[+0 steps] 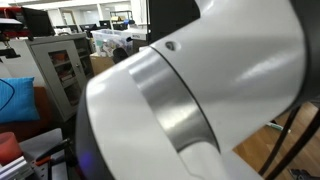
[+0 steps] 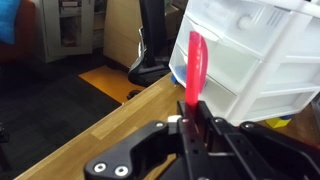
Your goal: Put the pink marker in the pen holder
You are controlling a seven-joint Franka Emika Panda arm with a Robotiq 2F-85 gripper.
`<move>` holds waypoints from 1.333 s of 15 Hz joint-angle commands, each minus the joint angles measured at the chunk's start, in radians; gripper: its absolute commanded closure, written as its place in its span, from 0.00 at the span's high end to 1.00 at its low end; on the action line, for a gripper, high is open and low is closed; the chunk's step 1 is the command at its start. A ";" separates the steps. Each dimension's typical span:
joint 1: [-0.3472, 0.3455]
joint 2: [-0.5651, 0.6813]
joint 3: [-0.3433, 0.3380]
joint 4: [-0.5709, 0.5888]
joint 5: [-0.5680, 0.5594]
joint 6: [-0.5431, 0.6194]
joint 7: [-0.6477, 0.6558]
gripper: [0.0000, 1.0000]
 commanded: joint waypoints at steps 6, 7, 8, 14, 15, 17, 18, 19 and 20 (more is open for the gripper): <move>0.028 0.091 -0.017 0.026 0.110 0.082 -0.038 0.03; 0.027 0.101 -0.015 0.030 0.124 0.087 -0.053 0.03; 0.021 0.117 -0.012 0.041 0.142 0.083 -0.070 0.03; 0.012 0.209 -0.010 0.088 0.218 0.072 -0.124 0.03; 0.012 0.217 -0.011 0.091 0.224 0.068 -0.123 0.03; 0.013 0.213 -0.017 0.086 0.237 0.065 -0.120 0.36; 0.015 0.204 -0.021 0.080 0.242 0.070 -0.124 0.37; 0.014 0.197 -0.024 0.077 0.251 0.073 -0.127 0.43; 0.016 0.187 -0.029 0.072 0.255 0.077 -0.129 0.50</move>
